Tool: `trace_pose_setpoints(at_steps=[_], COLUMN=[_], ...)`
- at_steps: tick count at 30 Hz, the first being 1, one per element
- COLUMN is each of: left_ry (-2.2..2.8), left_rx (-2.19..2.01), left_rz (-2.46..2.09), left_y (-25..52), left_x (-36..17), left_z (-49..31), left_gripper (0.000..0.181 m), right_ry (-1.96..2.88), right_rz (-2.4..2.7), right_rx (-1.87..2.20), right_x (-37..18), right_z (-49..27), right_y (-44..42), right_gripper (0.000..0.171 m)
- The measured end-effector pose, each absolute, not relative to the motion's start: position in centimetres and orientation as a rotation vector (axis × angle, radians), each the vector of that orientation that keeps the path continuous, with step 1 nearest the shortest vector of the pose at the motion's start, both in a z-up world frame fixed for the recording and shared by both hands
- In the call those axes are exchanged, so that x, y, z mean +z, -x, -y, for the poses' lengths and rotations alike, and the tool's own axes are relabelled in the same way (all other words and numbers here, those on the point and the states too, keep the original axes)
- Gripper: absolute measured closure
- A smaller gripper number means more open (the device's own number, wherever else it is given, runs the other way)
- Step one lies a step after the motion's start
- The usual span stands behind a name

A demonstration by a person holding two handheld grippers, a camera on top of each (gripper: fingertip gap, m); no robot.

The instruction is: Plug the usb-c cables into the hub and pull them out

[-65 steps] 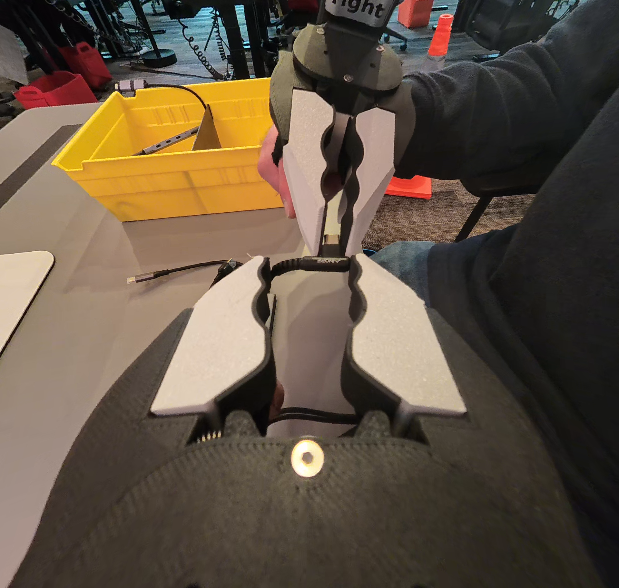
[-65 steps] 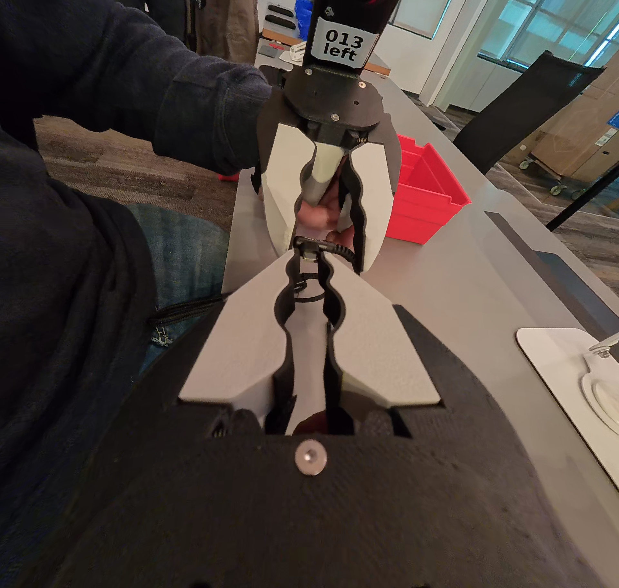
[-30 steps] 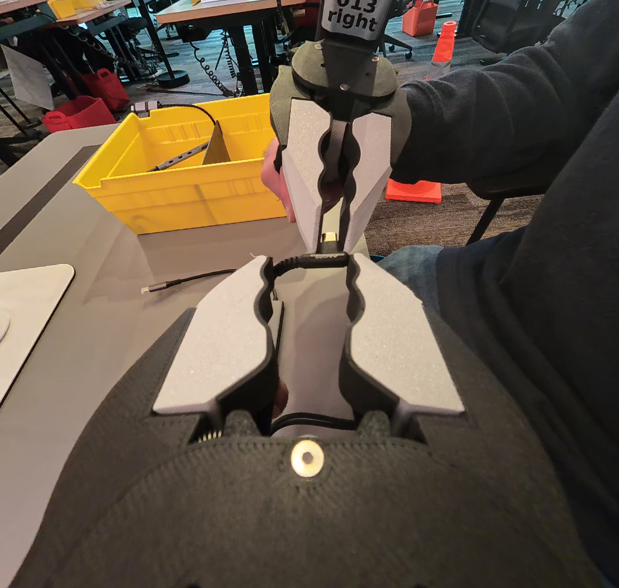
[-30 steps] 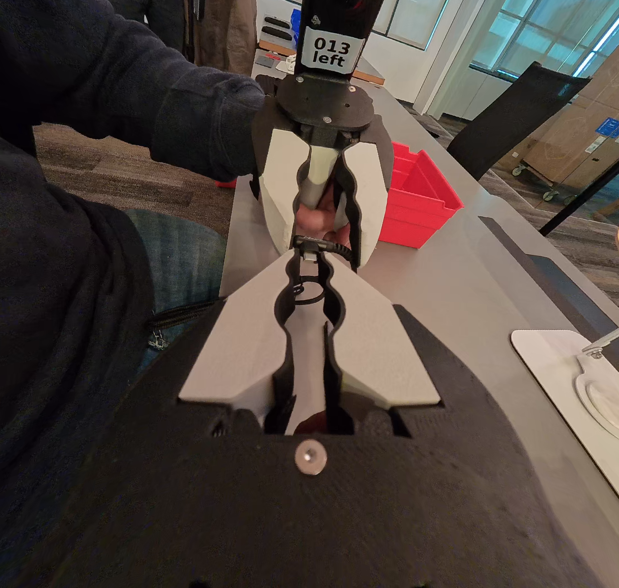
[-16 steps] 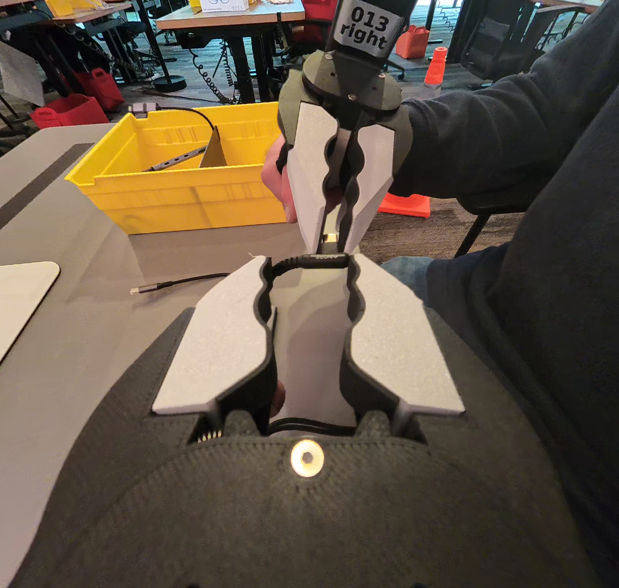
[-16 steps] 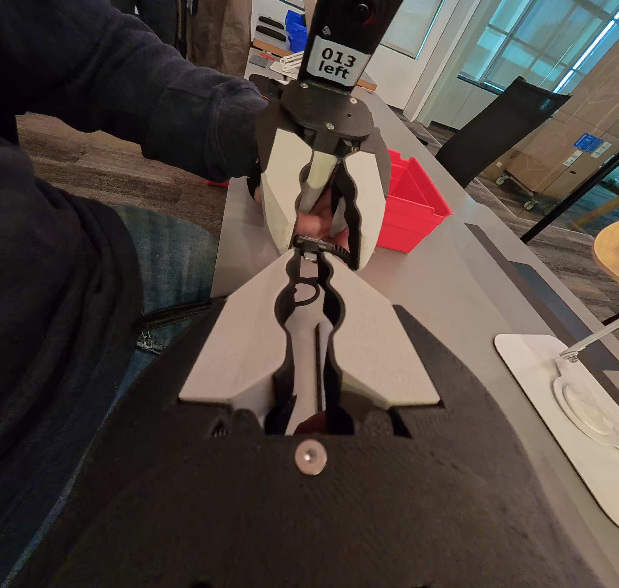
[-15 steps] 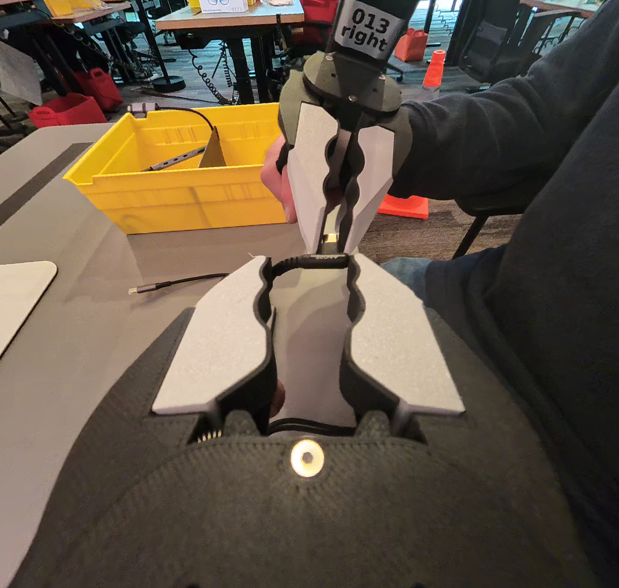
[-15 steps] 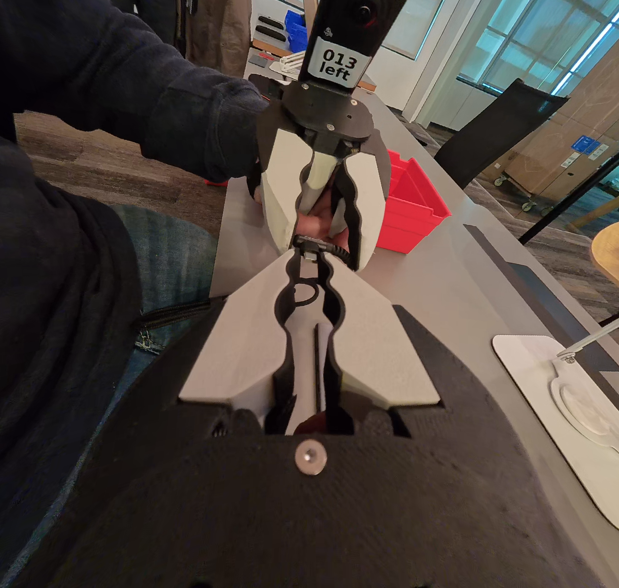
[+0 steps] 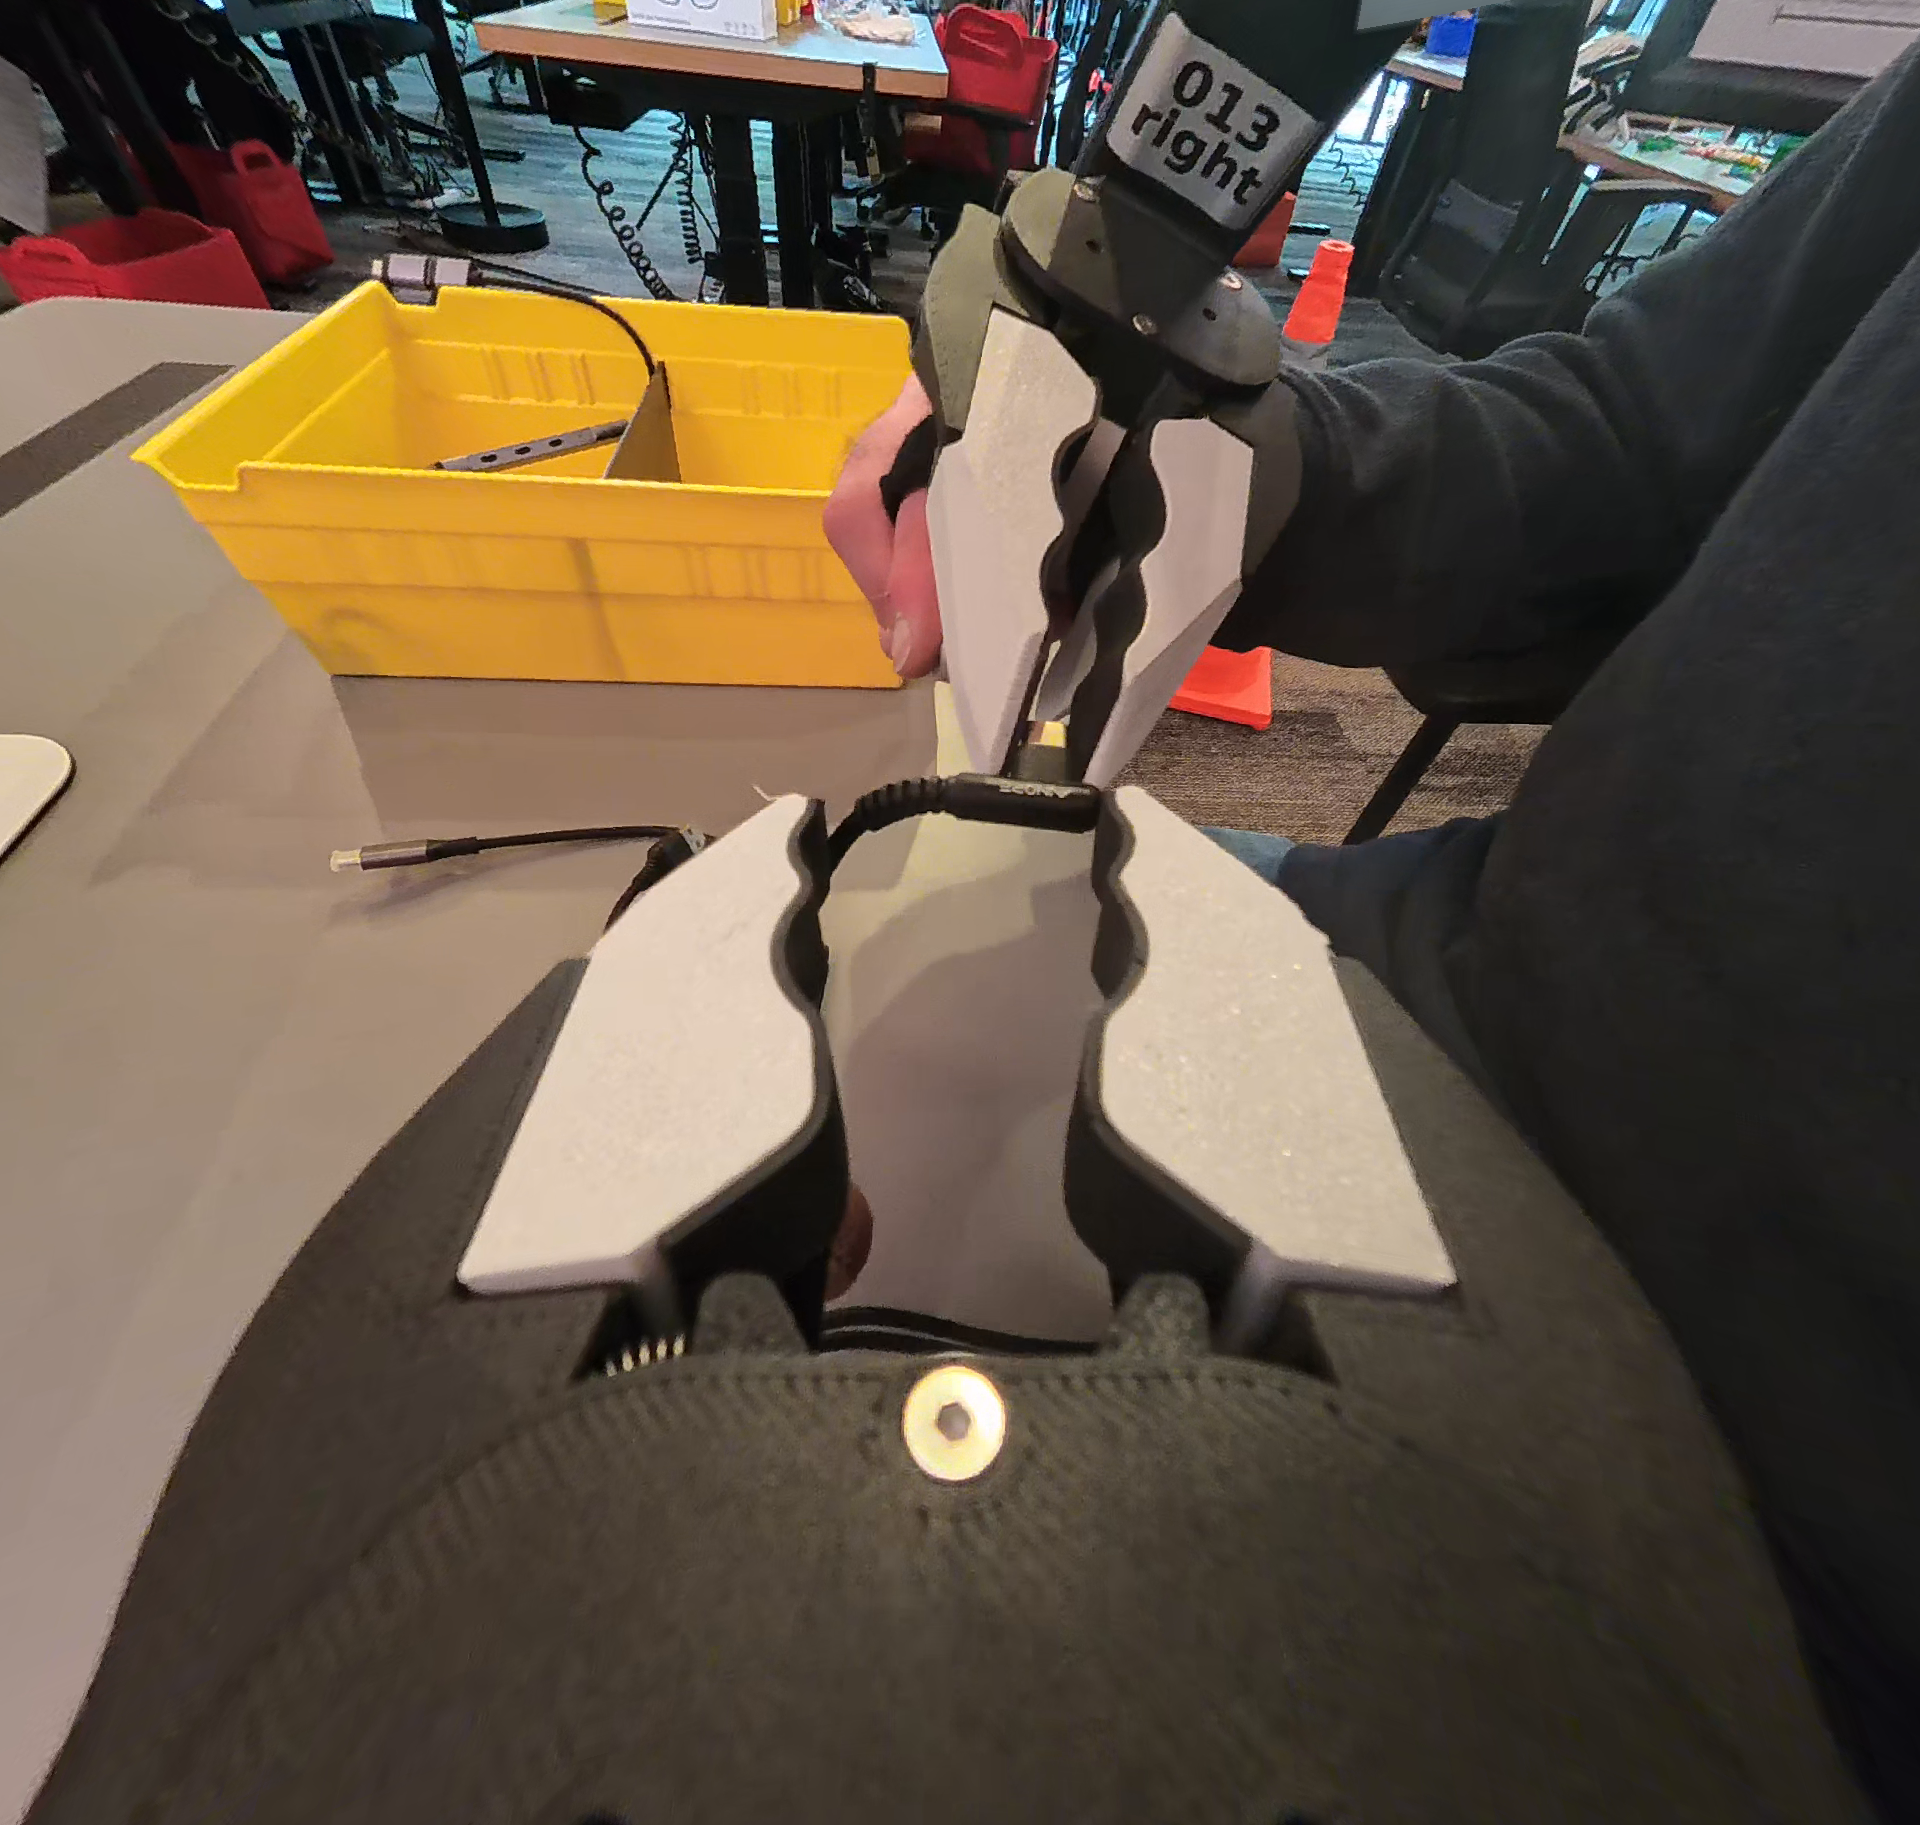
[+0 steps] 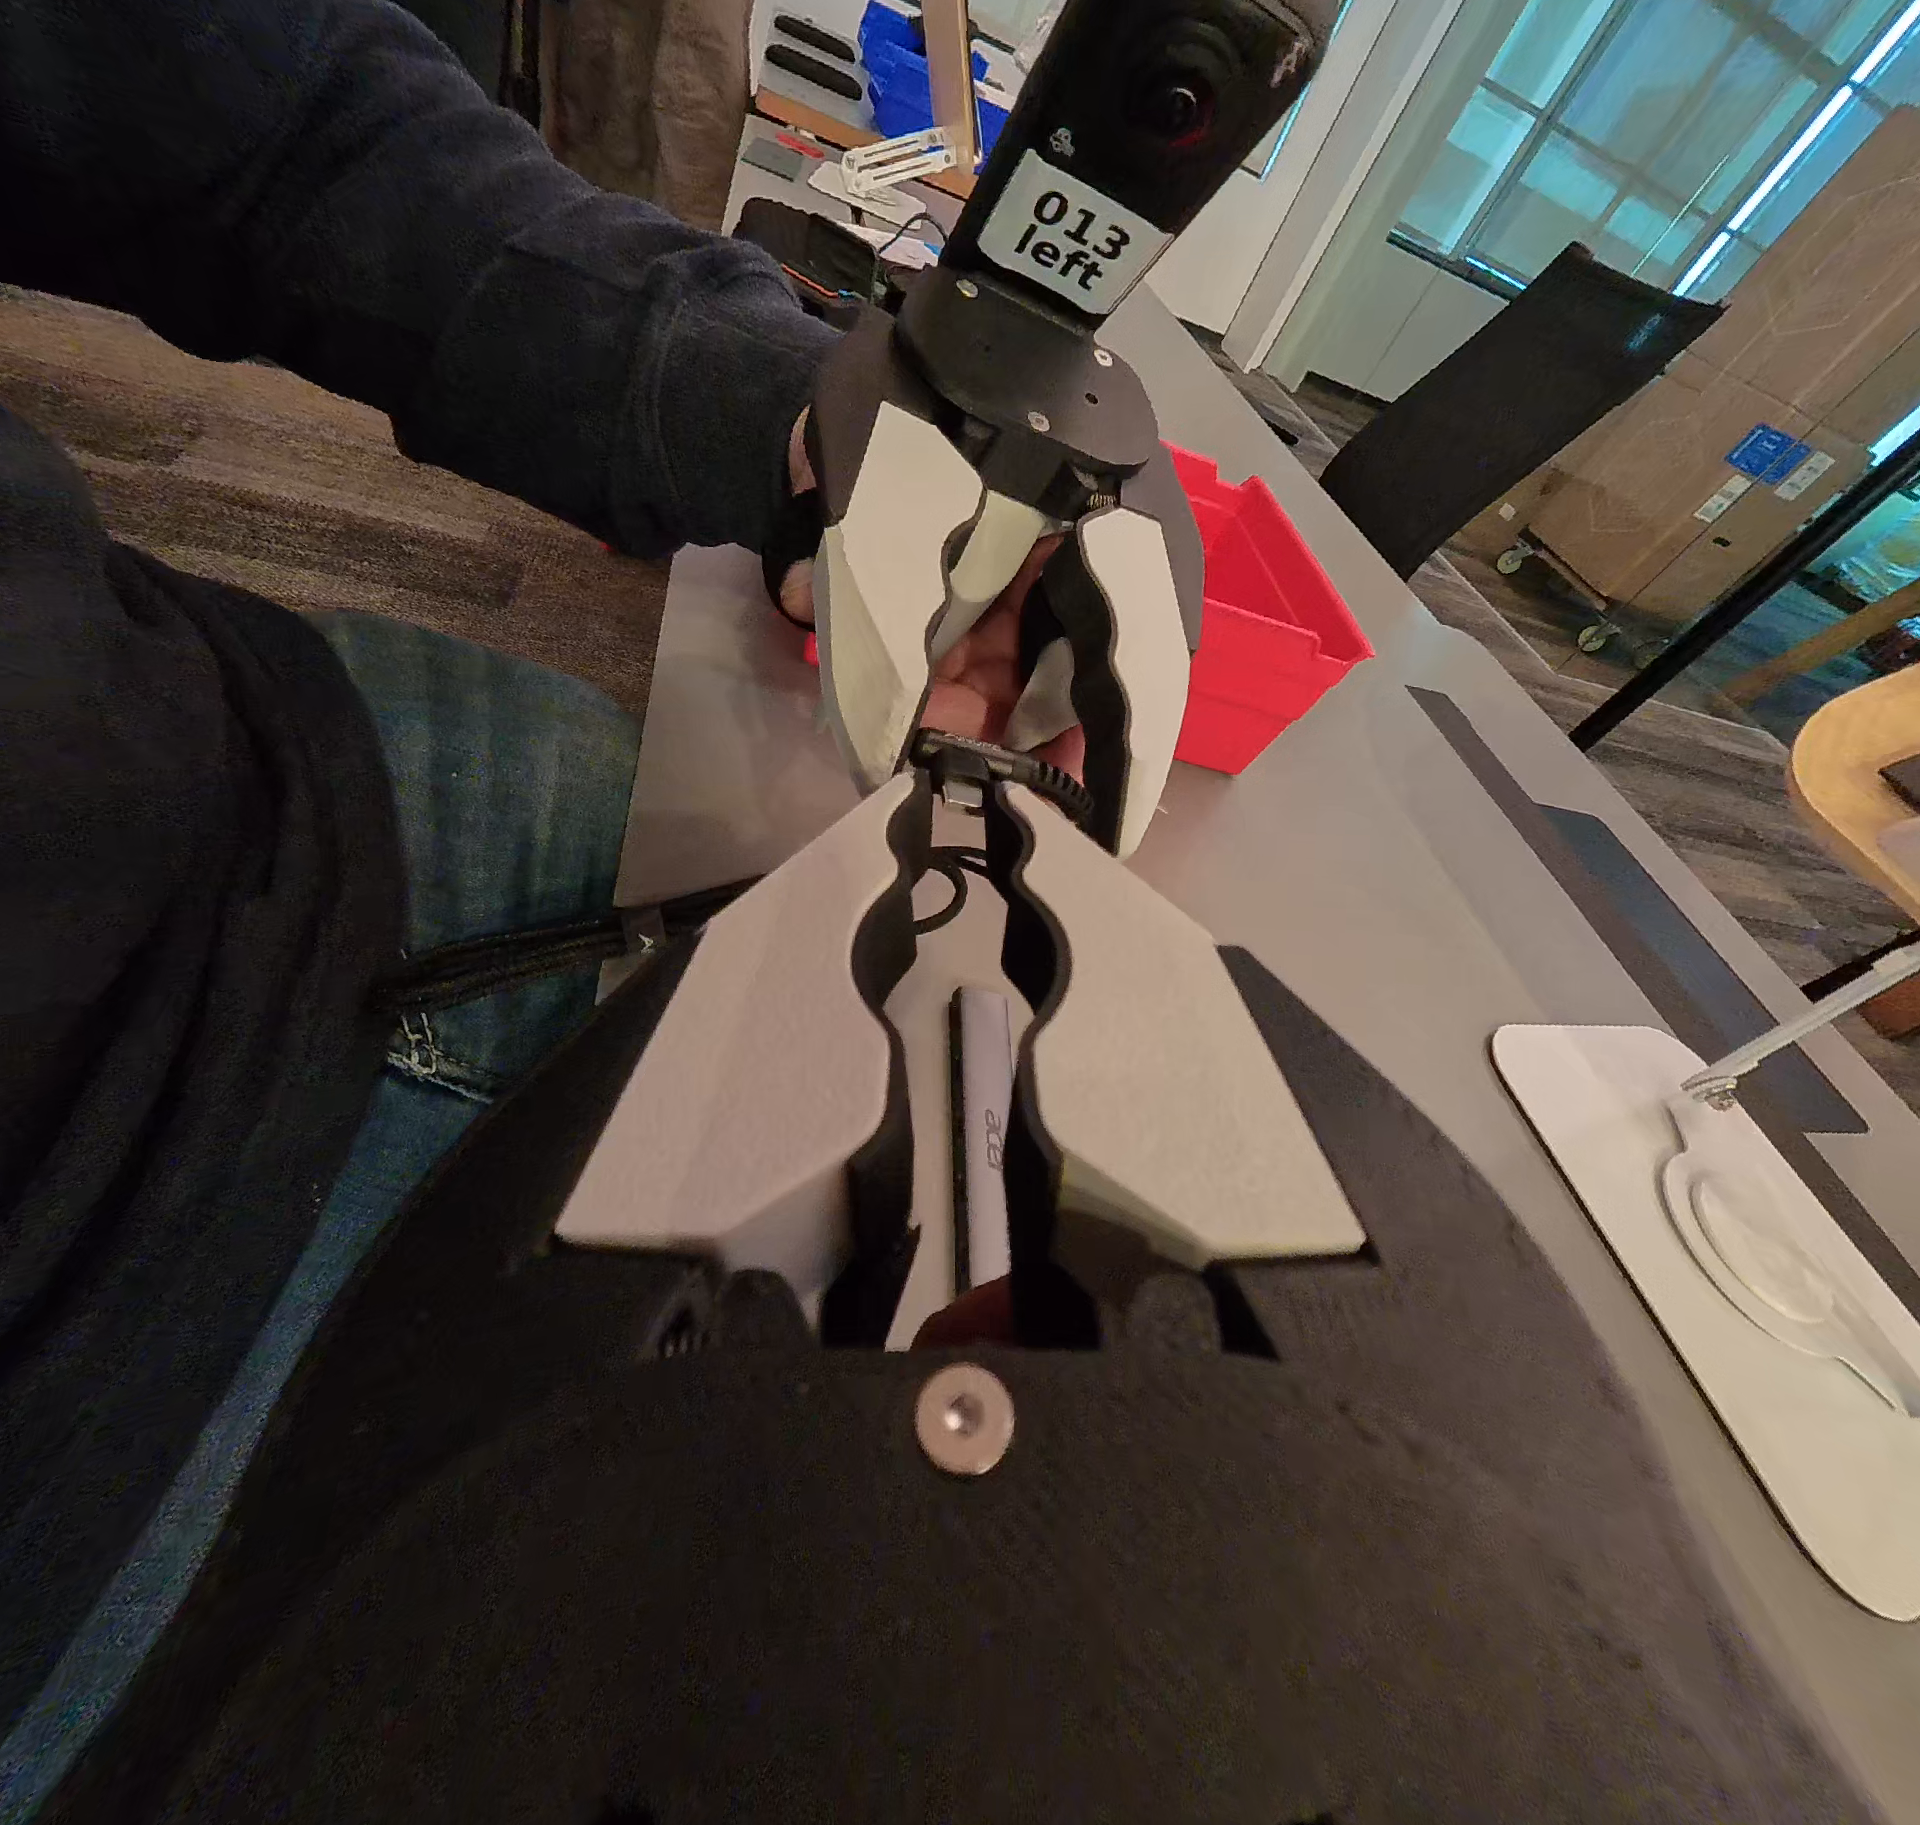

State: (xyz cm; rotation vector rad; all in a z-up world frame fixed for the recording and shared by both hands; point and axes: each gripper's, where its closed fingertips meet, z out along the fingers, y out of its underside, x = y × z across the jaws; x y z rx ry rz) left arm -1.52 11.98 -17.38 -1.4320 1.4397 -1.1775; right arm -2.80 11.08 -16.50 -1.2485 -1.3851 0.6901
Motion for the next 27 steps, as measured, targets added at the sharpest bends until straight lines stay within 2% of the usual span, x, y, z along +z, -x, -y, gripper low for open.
trace_pose_setpoints(at_steps=[19, 27], left_ry=[1.408, 1.415], left_rx=[-1.143, -1.090], left_rz=[-1.446, -1.435], left_y=[1.4, 1.9], left_x=[-17.9, -17.5], left_z=[-12.2, -13.0], left_gripper=[0.138, 0.139], right_ry=[1.273, 1.326], right_rz=[1.363, 1.333], right_rx=[0.703, 0.688], right_x=[-16.9, -17.1], right_z=[-11.5, -12.3], right_y=[2.7, 2.3], right_gripper=[0.163, 0.151])
